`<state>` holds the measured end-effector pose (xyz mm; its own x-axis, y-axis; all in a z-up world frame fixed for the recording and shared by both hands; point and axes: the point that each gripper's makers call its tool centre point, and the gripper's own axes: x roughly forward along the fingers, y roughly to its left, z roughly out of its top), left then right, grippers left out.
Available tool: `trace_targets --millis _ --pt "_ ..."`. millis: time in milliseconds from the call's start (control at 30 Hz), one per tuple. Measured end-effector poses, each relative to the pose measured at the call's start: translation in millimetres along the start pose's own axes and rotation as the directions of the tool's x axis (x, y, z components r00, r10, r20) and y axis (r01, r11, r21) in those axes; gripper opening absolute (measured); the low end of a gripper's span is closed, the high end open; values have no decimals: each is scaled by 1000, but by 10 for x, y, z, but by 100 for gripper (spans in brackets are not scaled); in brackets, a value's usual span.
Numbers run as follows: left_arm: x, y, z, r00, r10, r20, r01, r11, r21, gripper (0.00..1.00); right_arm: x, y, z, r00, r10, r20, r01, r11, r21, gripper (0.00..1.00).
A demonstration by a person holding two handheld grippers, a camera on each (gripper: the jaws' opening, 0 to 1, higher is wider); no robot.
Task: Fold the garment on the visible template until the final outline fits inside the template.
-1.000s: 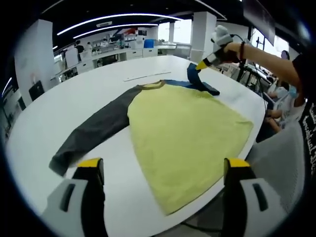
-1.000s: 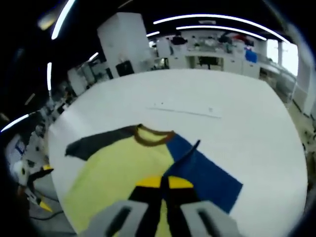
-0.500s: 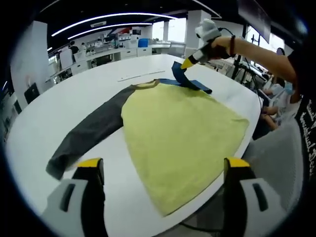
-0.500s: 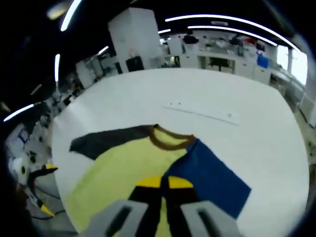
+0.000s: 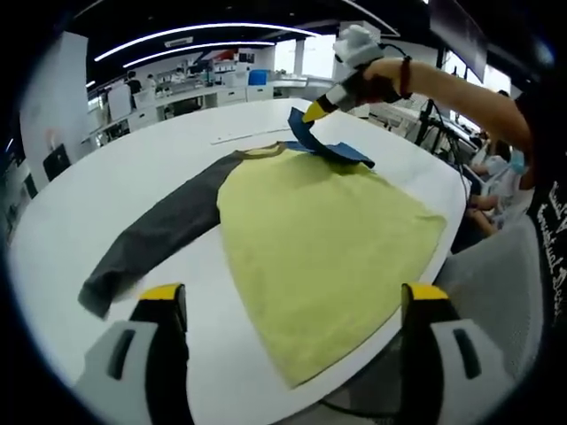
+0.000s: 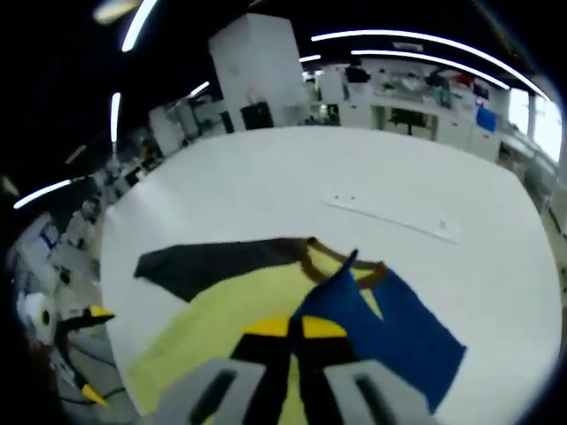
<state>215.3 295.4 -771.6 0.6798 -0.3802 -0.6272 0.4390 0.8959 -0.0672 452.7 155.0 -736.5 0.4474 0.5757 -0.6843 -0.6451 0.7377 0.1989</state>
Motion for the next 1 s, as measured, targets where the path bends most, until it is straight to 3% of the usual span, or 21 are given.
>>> trace_targets --millis 233,767,1000 --pt "-17 52 -29 1000 13 3 -13 1000 -21 98 130 120 131 999 31 14 -31 999 -19 0" --pt "37 25 -40 1000 15 10 -14 999 -46 99 318 416 162 996 84 3 -84 993 -88 0" --pt "28 56 -62 1000 23 7 -23 998 -55 99 358 635 163 989 146 3 -144 981 -132 0"
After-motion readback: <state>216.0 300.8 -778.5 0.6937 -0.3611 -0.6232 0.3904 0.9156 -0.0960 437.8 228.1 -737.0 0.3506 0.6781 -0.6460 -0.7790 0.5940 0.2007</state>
